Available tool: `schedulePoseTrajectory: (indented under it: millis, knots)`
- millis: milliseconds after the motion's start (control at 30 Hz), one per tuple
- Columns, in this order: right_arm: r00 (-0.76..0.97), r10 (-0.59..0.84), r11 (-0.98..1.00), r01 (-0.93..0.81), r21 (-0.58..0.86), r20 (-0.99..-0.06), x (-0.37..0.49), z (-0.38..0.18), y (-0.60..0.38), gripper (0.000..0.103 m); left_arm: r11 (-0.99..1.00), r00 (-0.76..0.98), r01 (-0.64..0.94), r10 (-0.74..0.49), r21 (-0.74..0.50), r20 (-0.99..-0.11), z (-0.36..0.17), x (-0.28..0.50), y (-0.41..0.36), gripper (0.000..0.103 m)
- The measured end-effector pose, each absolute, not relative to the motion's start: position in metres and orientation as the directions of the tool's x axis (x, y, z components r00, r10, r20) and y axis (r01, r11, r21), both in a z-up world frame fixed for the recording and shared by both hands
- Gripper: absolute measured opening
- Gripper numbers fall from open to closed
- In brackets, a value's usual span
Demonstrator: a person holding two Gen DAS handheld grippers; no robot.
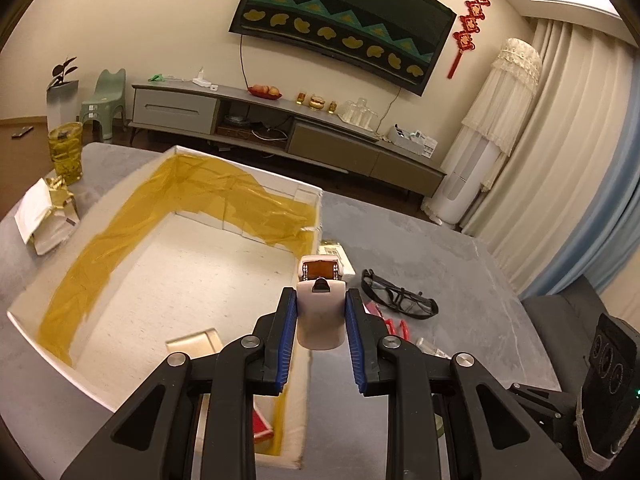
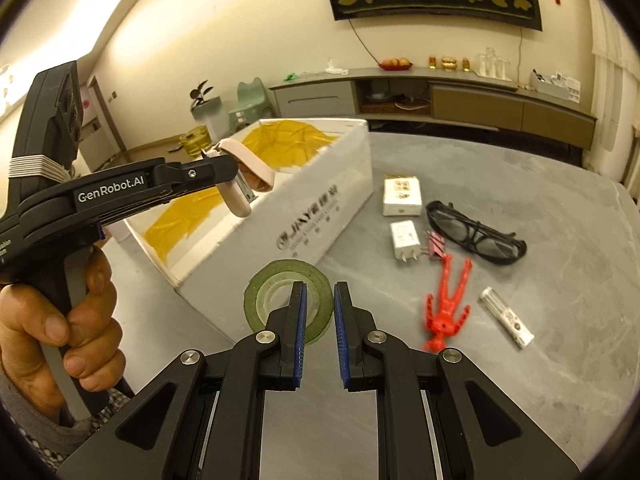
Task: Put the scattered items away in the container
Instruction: 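Carry the pink stapler and green tape roll over the white box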
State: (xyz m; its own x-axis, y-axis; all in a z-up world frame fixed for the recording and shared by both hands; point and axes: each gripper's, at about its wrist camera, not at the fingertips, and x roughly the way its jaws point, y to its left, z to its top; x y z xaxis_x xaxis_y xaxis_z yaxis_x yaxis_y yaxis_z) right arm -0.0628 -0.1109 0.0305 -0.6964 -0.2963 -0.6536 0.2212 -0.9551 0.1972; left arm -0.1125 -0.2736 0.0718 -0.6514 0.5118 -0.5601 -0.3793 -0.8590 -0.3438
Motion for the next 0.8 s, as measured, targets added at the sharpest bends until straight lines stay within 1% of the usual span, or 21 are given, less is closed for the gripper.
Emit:
schedulePoseTrajectory:
  millis: [33, 133, 233, 333, 567, 800]
  knots:
    - [-0.698, -0.299, -0.954, 0.226, 0.196, -0.651, -0.064, 0.033, -0.114, 0.014, -0.858, -0.654, -0.379, 0.514, -0.348, -0.555, 0.073, -0.113, -0.277, 0.025]
    - [-0.698, -0.312, -0.950, 0.243, 0.198, -0.644, -0.069, 0.041, -0.124, 0.014, -0.829, -0.644, -0.373, 0.555, -0.416, -0.527, 0.081, -0.118, -0.294, 0.025]
    - [-0.700, -0.322, -0.946, 0.256, 0.197, -0.637, -0.074, 0.048, -0.133, 0.014, -0.830, -0.667, -0.383, 0.553, -0.406, -0.500, 0.092, -0.117, -0.304, 0.025]
    - [-0.705, -0.327, -0.944, 0.267, 0.192, -0.629, -0.078, 0.056, -0.143, 0.014, -0.840, -0.684, -0.377, 0.536, -0.390, -0.494, 0.096, -0.121, -0.312, 0.025]
    - [-0.711, -0.318, -0.945, 0.287, 0.155, -0.627, -0.094, 0.072, -0.164, 0.014, -0.875, -0.693, -0.340, 0.481, -0.345, -0.537, 0.086, -0.142, -0.325, 0.025]
    - [-0.699, -0.318, -0.943, 0.302, 0.138, -0.640, -0.118, 0.084, -0.178, 0.014, -0.884, -0.683, -0.306, 0.463, -0.353, -0.565, 0.077, -0.158, -0.336, 0.025]
